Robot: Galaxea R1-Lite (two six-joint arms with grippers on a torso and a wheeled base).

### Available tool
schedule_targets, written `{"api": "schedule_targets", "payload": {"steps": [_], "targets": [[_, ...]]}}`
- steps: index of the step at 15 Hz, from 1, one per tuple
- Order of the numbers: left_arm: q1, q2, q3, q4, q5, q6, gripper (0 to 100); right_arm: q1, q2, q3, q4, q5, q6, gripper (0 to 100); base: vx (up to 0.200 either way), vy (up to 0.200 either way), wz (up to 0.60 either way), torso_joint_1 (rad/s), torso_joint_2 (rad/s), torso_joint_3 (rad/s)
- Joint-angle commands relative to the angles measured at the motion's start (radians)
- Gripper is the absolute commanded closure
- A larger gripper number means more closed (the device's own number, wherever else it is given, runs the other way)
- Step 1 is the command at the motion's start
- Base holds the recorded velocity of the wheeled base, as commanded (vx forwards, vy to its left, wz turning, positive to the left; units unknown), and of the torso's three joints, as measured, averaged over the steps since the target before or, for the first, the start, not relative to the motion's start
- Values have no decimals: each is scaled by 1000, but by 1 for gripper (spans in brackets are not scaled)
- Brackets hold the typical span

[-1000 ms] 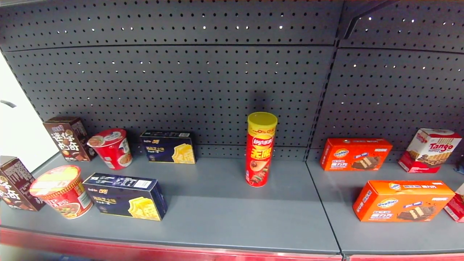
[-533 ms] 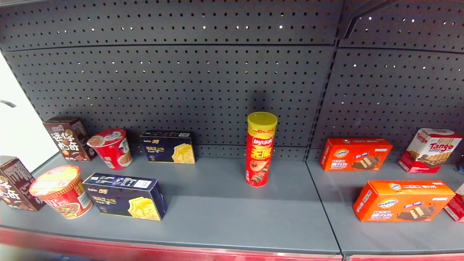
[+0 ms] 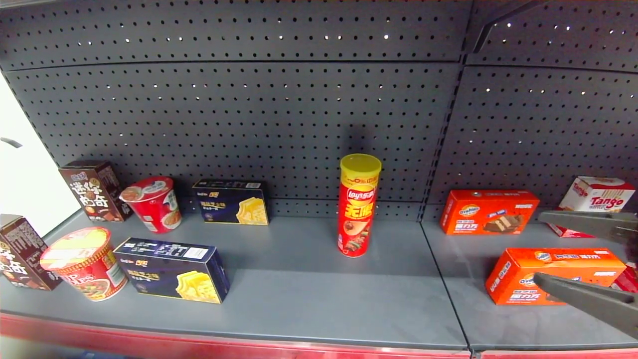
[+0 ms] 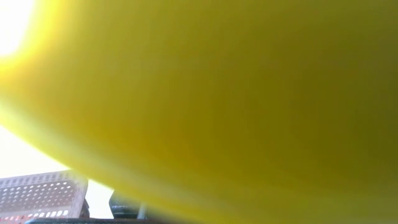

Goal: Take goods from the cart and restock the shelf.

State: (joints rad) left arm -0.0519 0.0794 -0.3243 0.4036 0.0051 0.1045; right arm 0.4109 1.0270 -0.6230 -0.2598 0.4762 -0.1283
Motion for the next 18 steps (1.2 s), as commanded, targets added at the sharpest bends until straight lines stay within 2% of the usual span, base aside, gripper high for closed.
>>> {"api": "schedule_targets", "payload": {"steps": [1, 4, 5, 10, 12, 17, 18], "targets": [[0, 3, -7, 0, -4, -2, 100, -55, 239, -70, -102, 159, -24, 0, 0, 0, 0, 0, 0, 0], [0, 3, -7, -2, -25, -6, 100, -70, 350, -161, -119, 213, -79, 0, 0, 0, 0, 0, 0, 0], [0, 3, -4, -2, -50, -6, 100, -84, 387, -187, -119, 266, -100, 0, 0, 0, 0, 0, 0, 0], [0, 3, -7, -2, -73, -11, 100, -149, 504, -251, -121, 473, -183, 0, 0, 0, 0, 0, 0, 0], [0, 3, -15, -2, -94, -12, 100, -153, 555, -302, -121, 490, -183, 0, 0, 0, 0, 0, 0, 0], [0, 3, -18, 0, -96, -14, 100, -145, 686, -414, -119, 490, -183, 0, 0, 0, 0, 0, 0, 0], [0, 3, -18, 0, -96, -23, 100, -145, 708, -422, -119, 489, -183, 0, 0, 0, 0, 0, 0, 0]]}}
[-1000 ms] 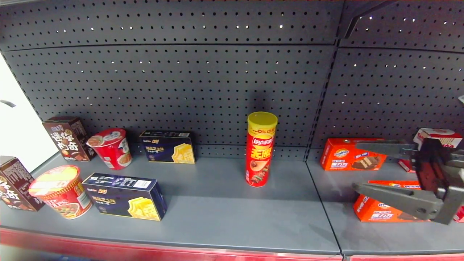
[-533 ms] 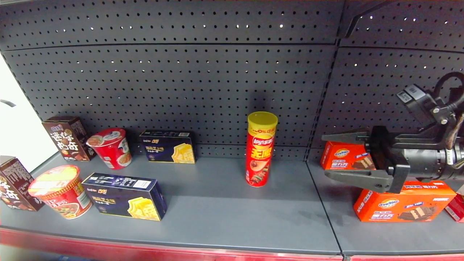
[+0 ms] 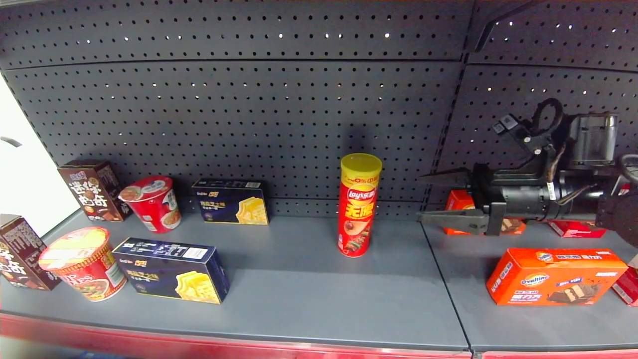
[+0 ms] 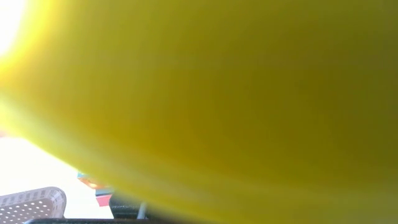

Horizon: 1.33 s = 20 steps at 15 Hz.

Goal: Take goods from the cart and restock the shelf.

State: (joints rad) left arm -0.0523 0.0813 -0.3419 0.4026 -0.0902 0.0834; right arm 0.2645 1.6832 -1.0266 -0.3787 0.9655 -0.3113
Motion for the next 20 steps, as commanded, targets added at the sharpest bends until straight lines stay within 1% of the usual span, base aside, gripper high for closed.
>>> {"api": "schedule_targets", "payload": {"steps": [1, 2, 3, 9, 14, 20], "targets": [[0, 2, 0, 1, 0, -14, 100, 1, 67, -24, 0, -1, 0, 0, 0, 0, 0, 0, 0, 0], [0, 2, -2, -1, 0, -28, 100, 2, 89, -36, 0, -1, 0, 0, 0, 0, 0, 0, 0, 0], [0, 2, -3, -1, 0, -33, 100, 2, 104, -49, 0, -1, 0, 0, 0, 0, 0, 0, 0, 0], [0, 0, -5, 2, 0, -33, 100, 30, 217, -155, 0, -1, 0, 0, 0, 0, 0, 0, 0, 0], [2, 0, -5, 2, 1, -33, 100, 35, 302, -244, 0, 2, 0, 0, 0, 0, 0, 0, 0, 0], [2, 0, 9, 4, 1, -33, 100, 58, 369, -285, -2, 2, 0, 0, 0, 0, 0, 0, 0, 0]]}}
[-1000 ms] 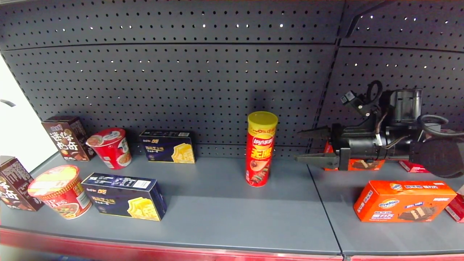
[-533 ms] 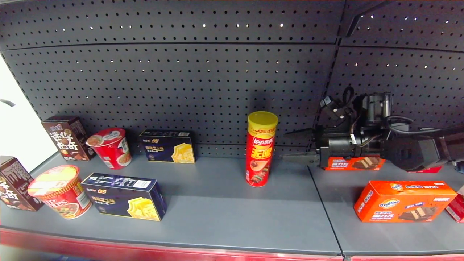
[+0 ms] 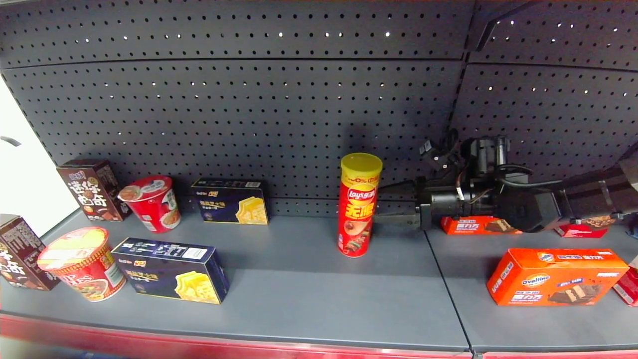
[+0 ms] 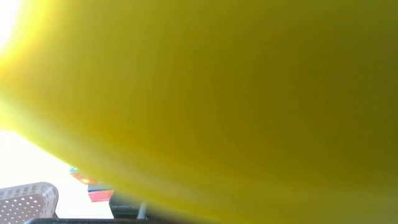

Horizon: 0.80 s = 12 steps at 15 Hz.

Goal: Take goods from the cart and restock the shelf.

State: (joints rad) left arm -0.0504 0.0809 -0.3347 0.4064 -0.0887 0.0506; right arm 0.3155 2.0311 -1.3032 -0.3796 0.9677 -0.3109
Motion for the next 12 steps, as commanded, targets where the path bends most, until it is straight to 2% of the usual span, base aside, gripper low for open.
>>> {"api": "schedule_targets", "payload": {"steps": [1, 12], "targets": [[0, 0, 5, 0, 0, 0, 100, 13, 29, -18, 1, 0, -1, 0, 0, 0, 0, 0, 0, 0], [0, 0, 19, 0, 0, 0, 100, 63, 149, -122, 1, -1, 3, 0, 0, 0, 0, 0, 0, 0]]}}
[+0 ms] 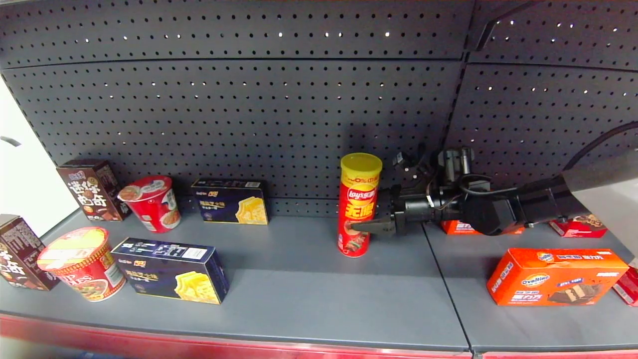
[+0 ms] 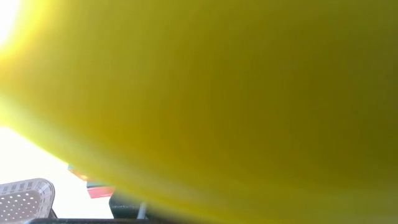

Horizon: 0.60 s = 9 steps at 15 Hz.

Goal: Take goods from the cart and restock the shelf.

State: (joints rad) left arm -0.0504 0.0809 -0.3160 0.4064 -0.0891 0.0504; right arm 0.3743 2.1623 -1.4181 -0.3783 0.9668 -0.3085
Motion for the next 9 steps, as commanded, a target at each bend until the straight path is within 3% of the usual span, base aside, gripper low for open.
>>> {"api": "schedule_targets", "payload": {"steps": [1, 9], "targets": [[0, 0, 0, 0, 0, 0, 100, 8, 22, -7, -2, -2, 0, 0, 0, 0, 0, 0, 0, 0], [0, 0, 5, 0, 2, 0, 100, 15, 65, -38, -2, -5, 0, 0, 0, 0, 0, 0, 0, 0]]}}
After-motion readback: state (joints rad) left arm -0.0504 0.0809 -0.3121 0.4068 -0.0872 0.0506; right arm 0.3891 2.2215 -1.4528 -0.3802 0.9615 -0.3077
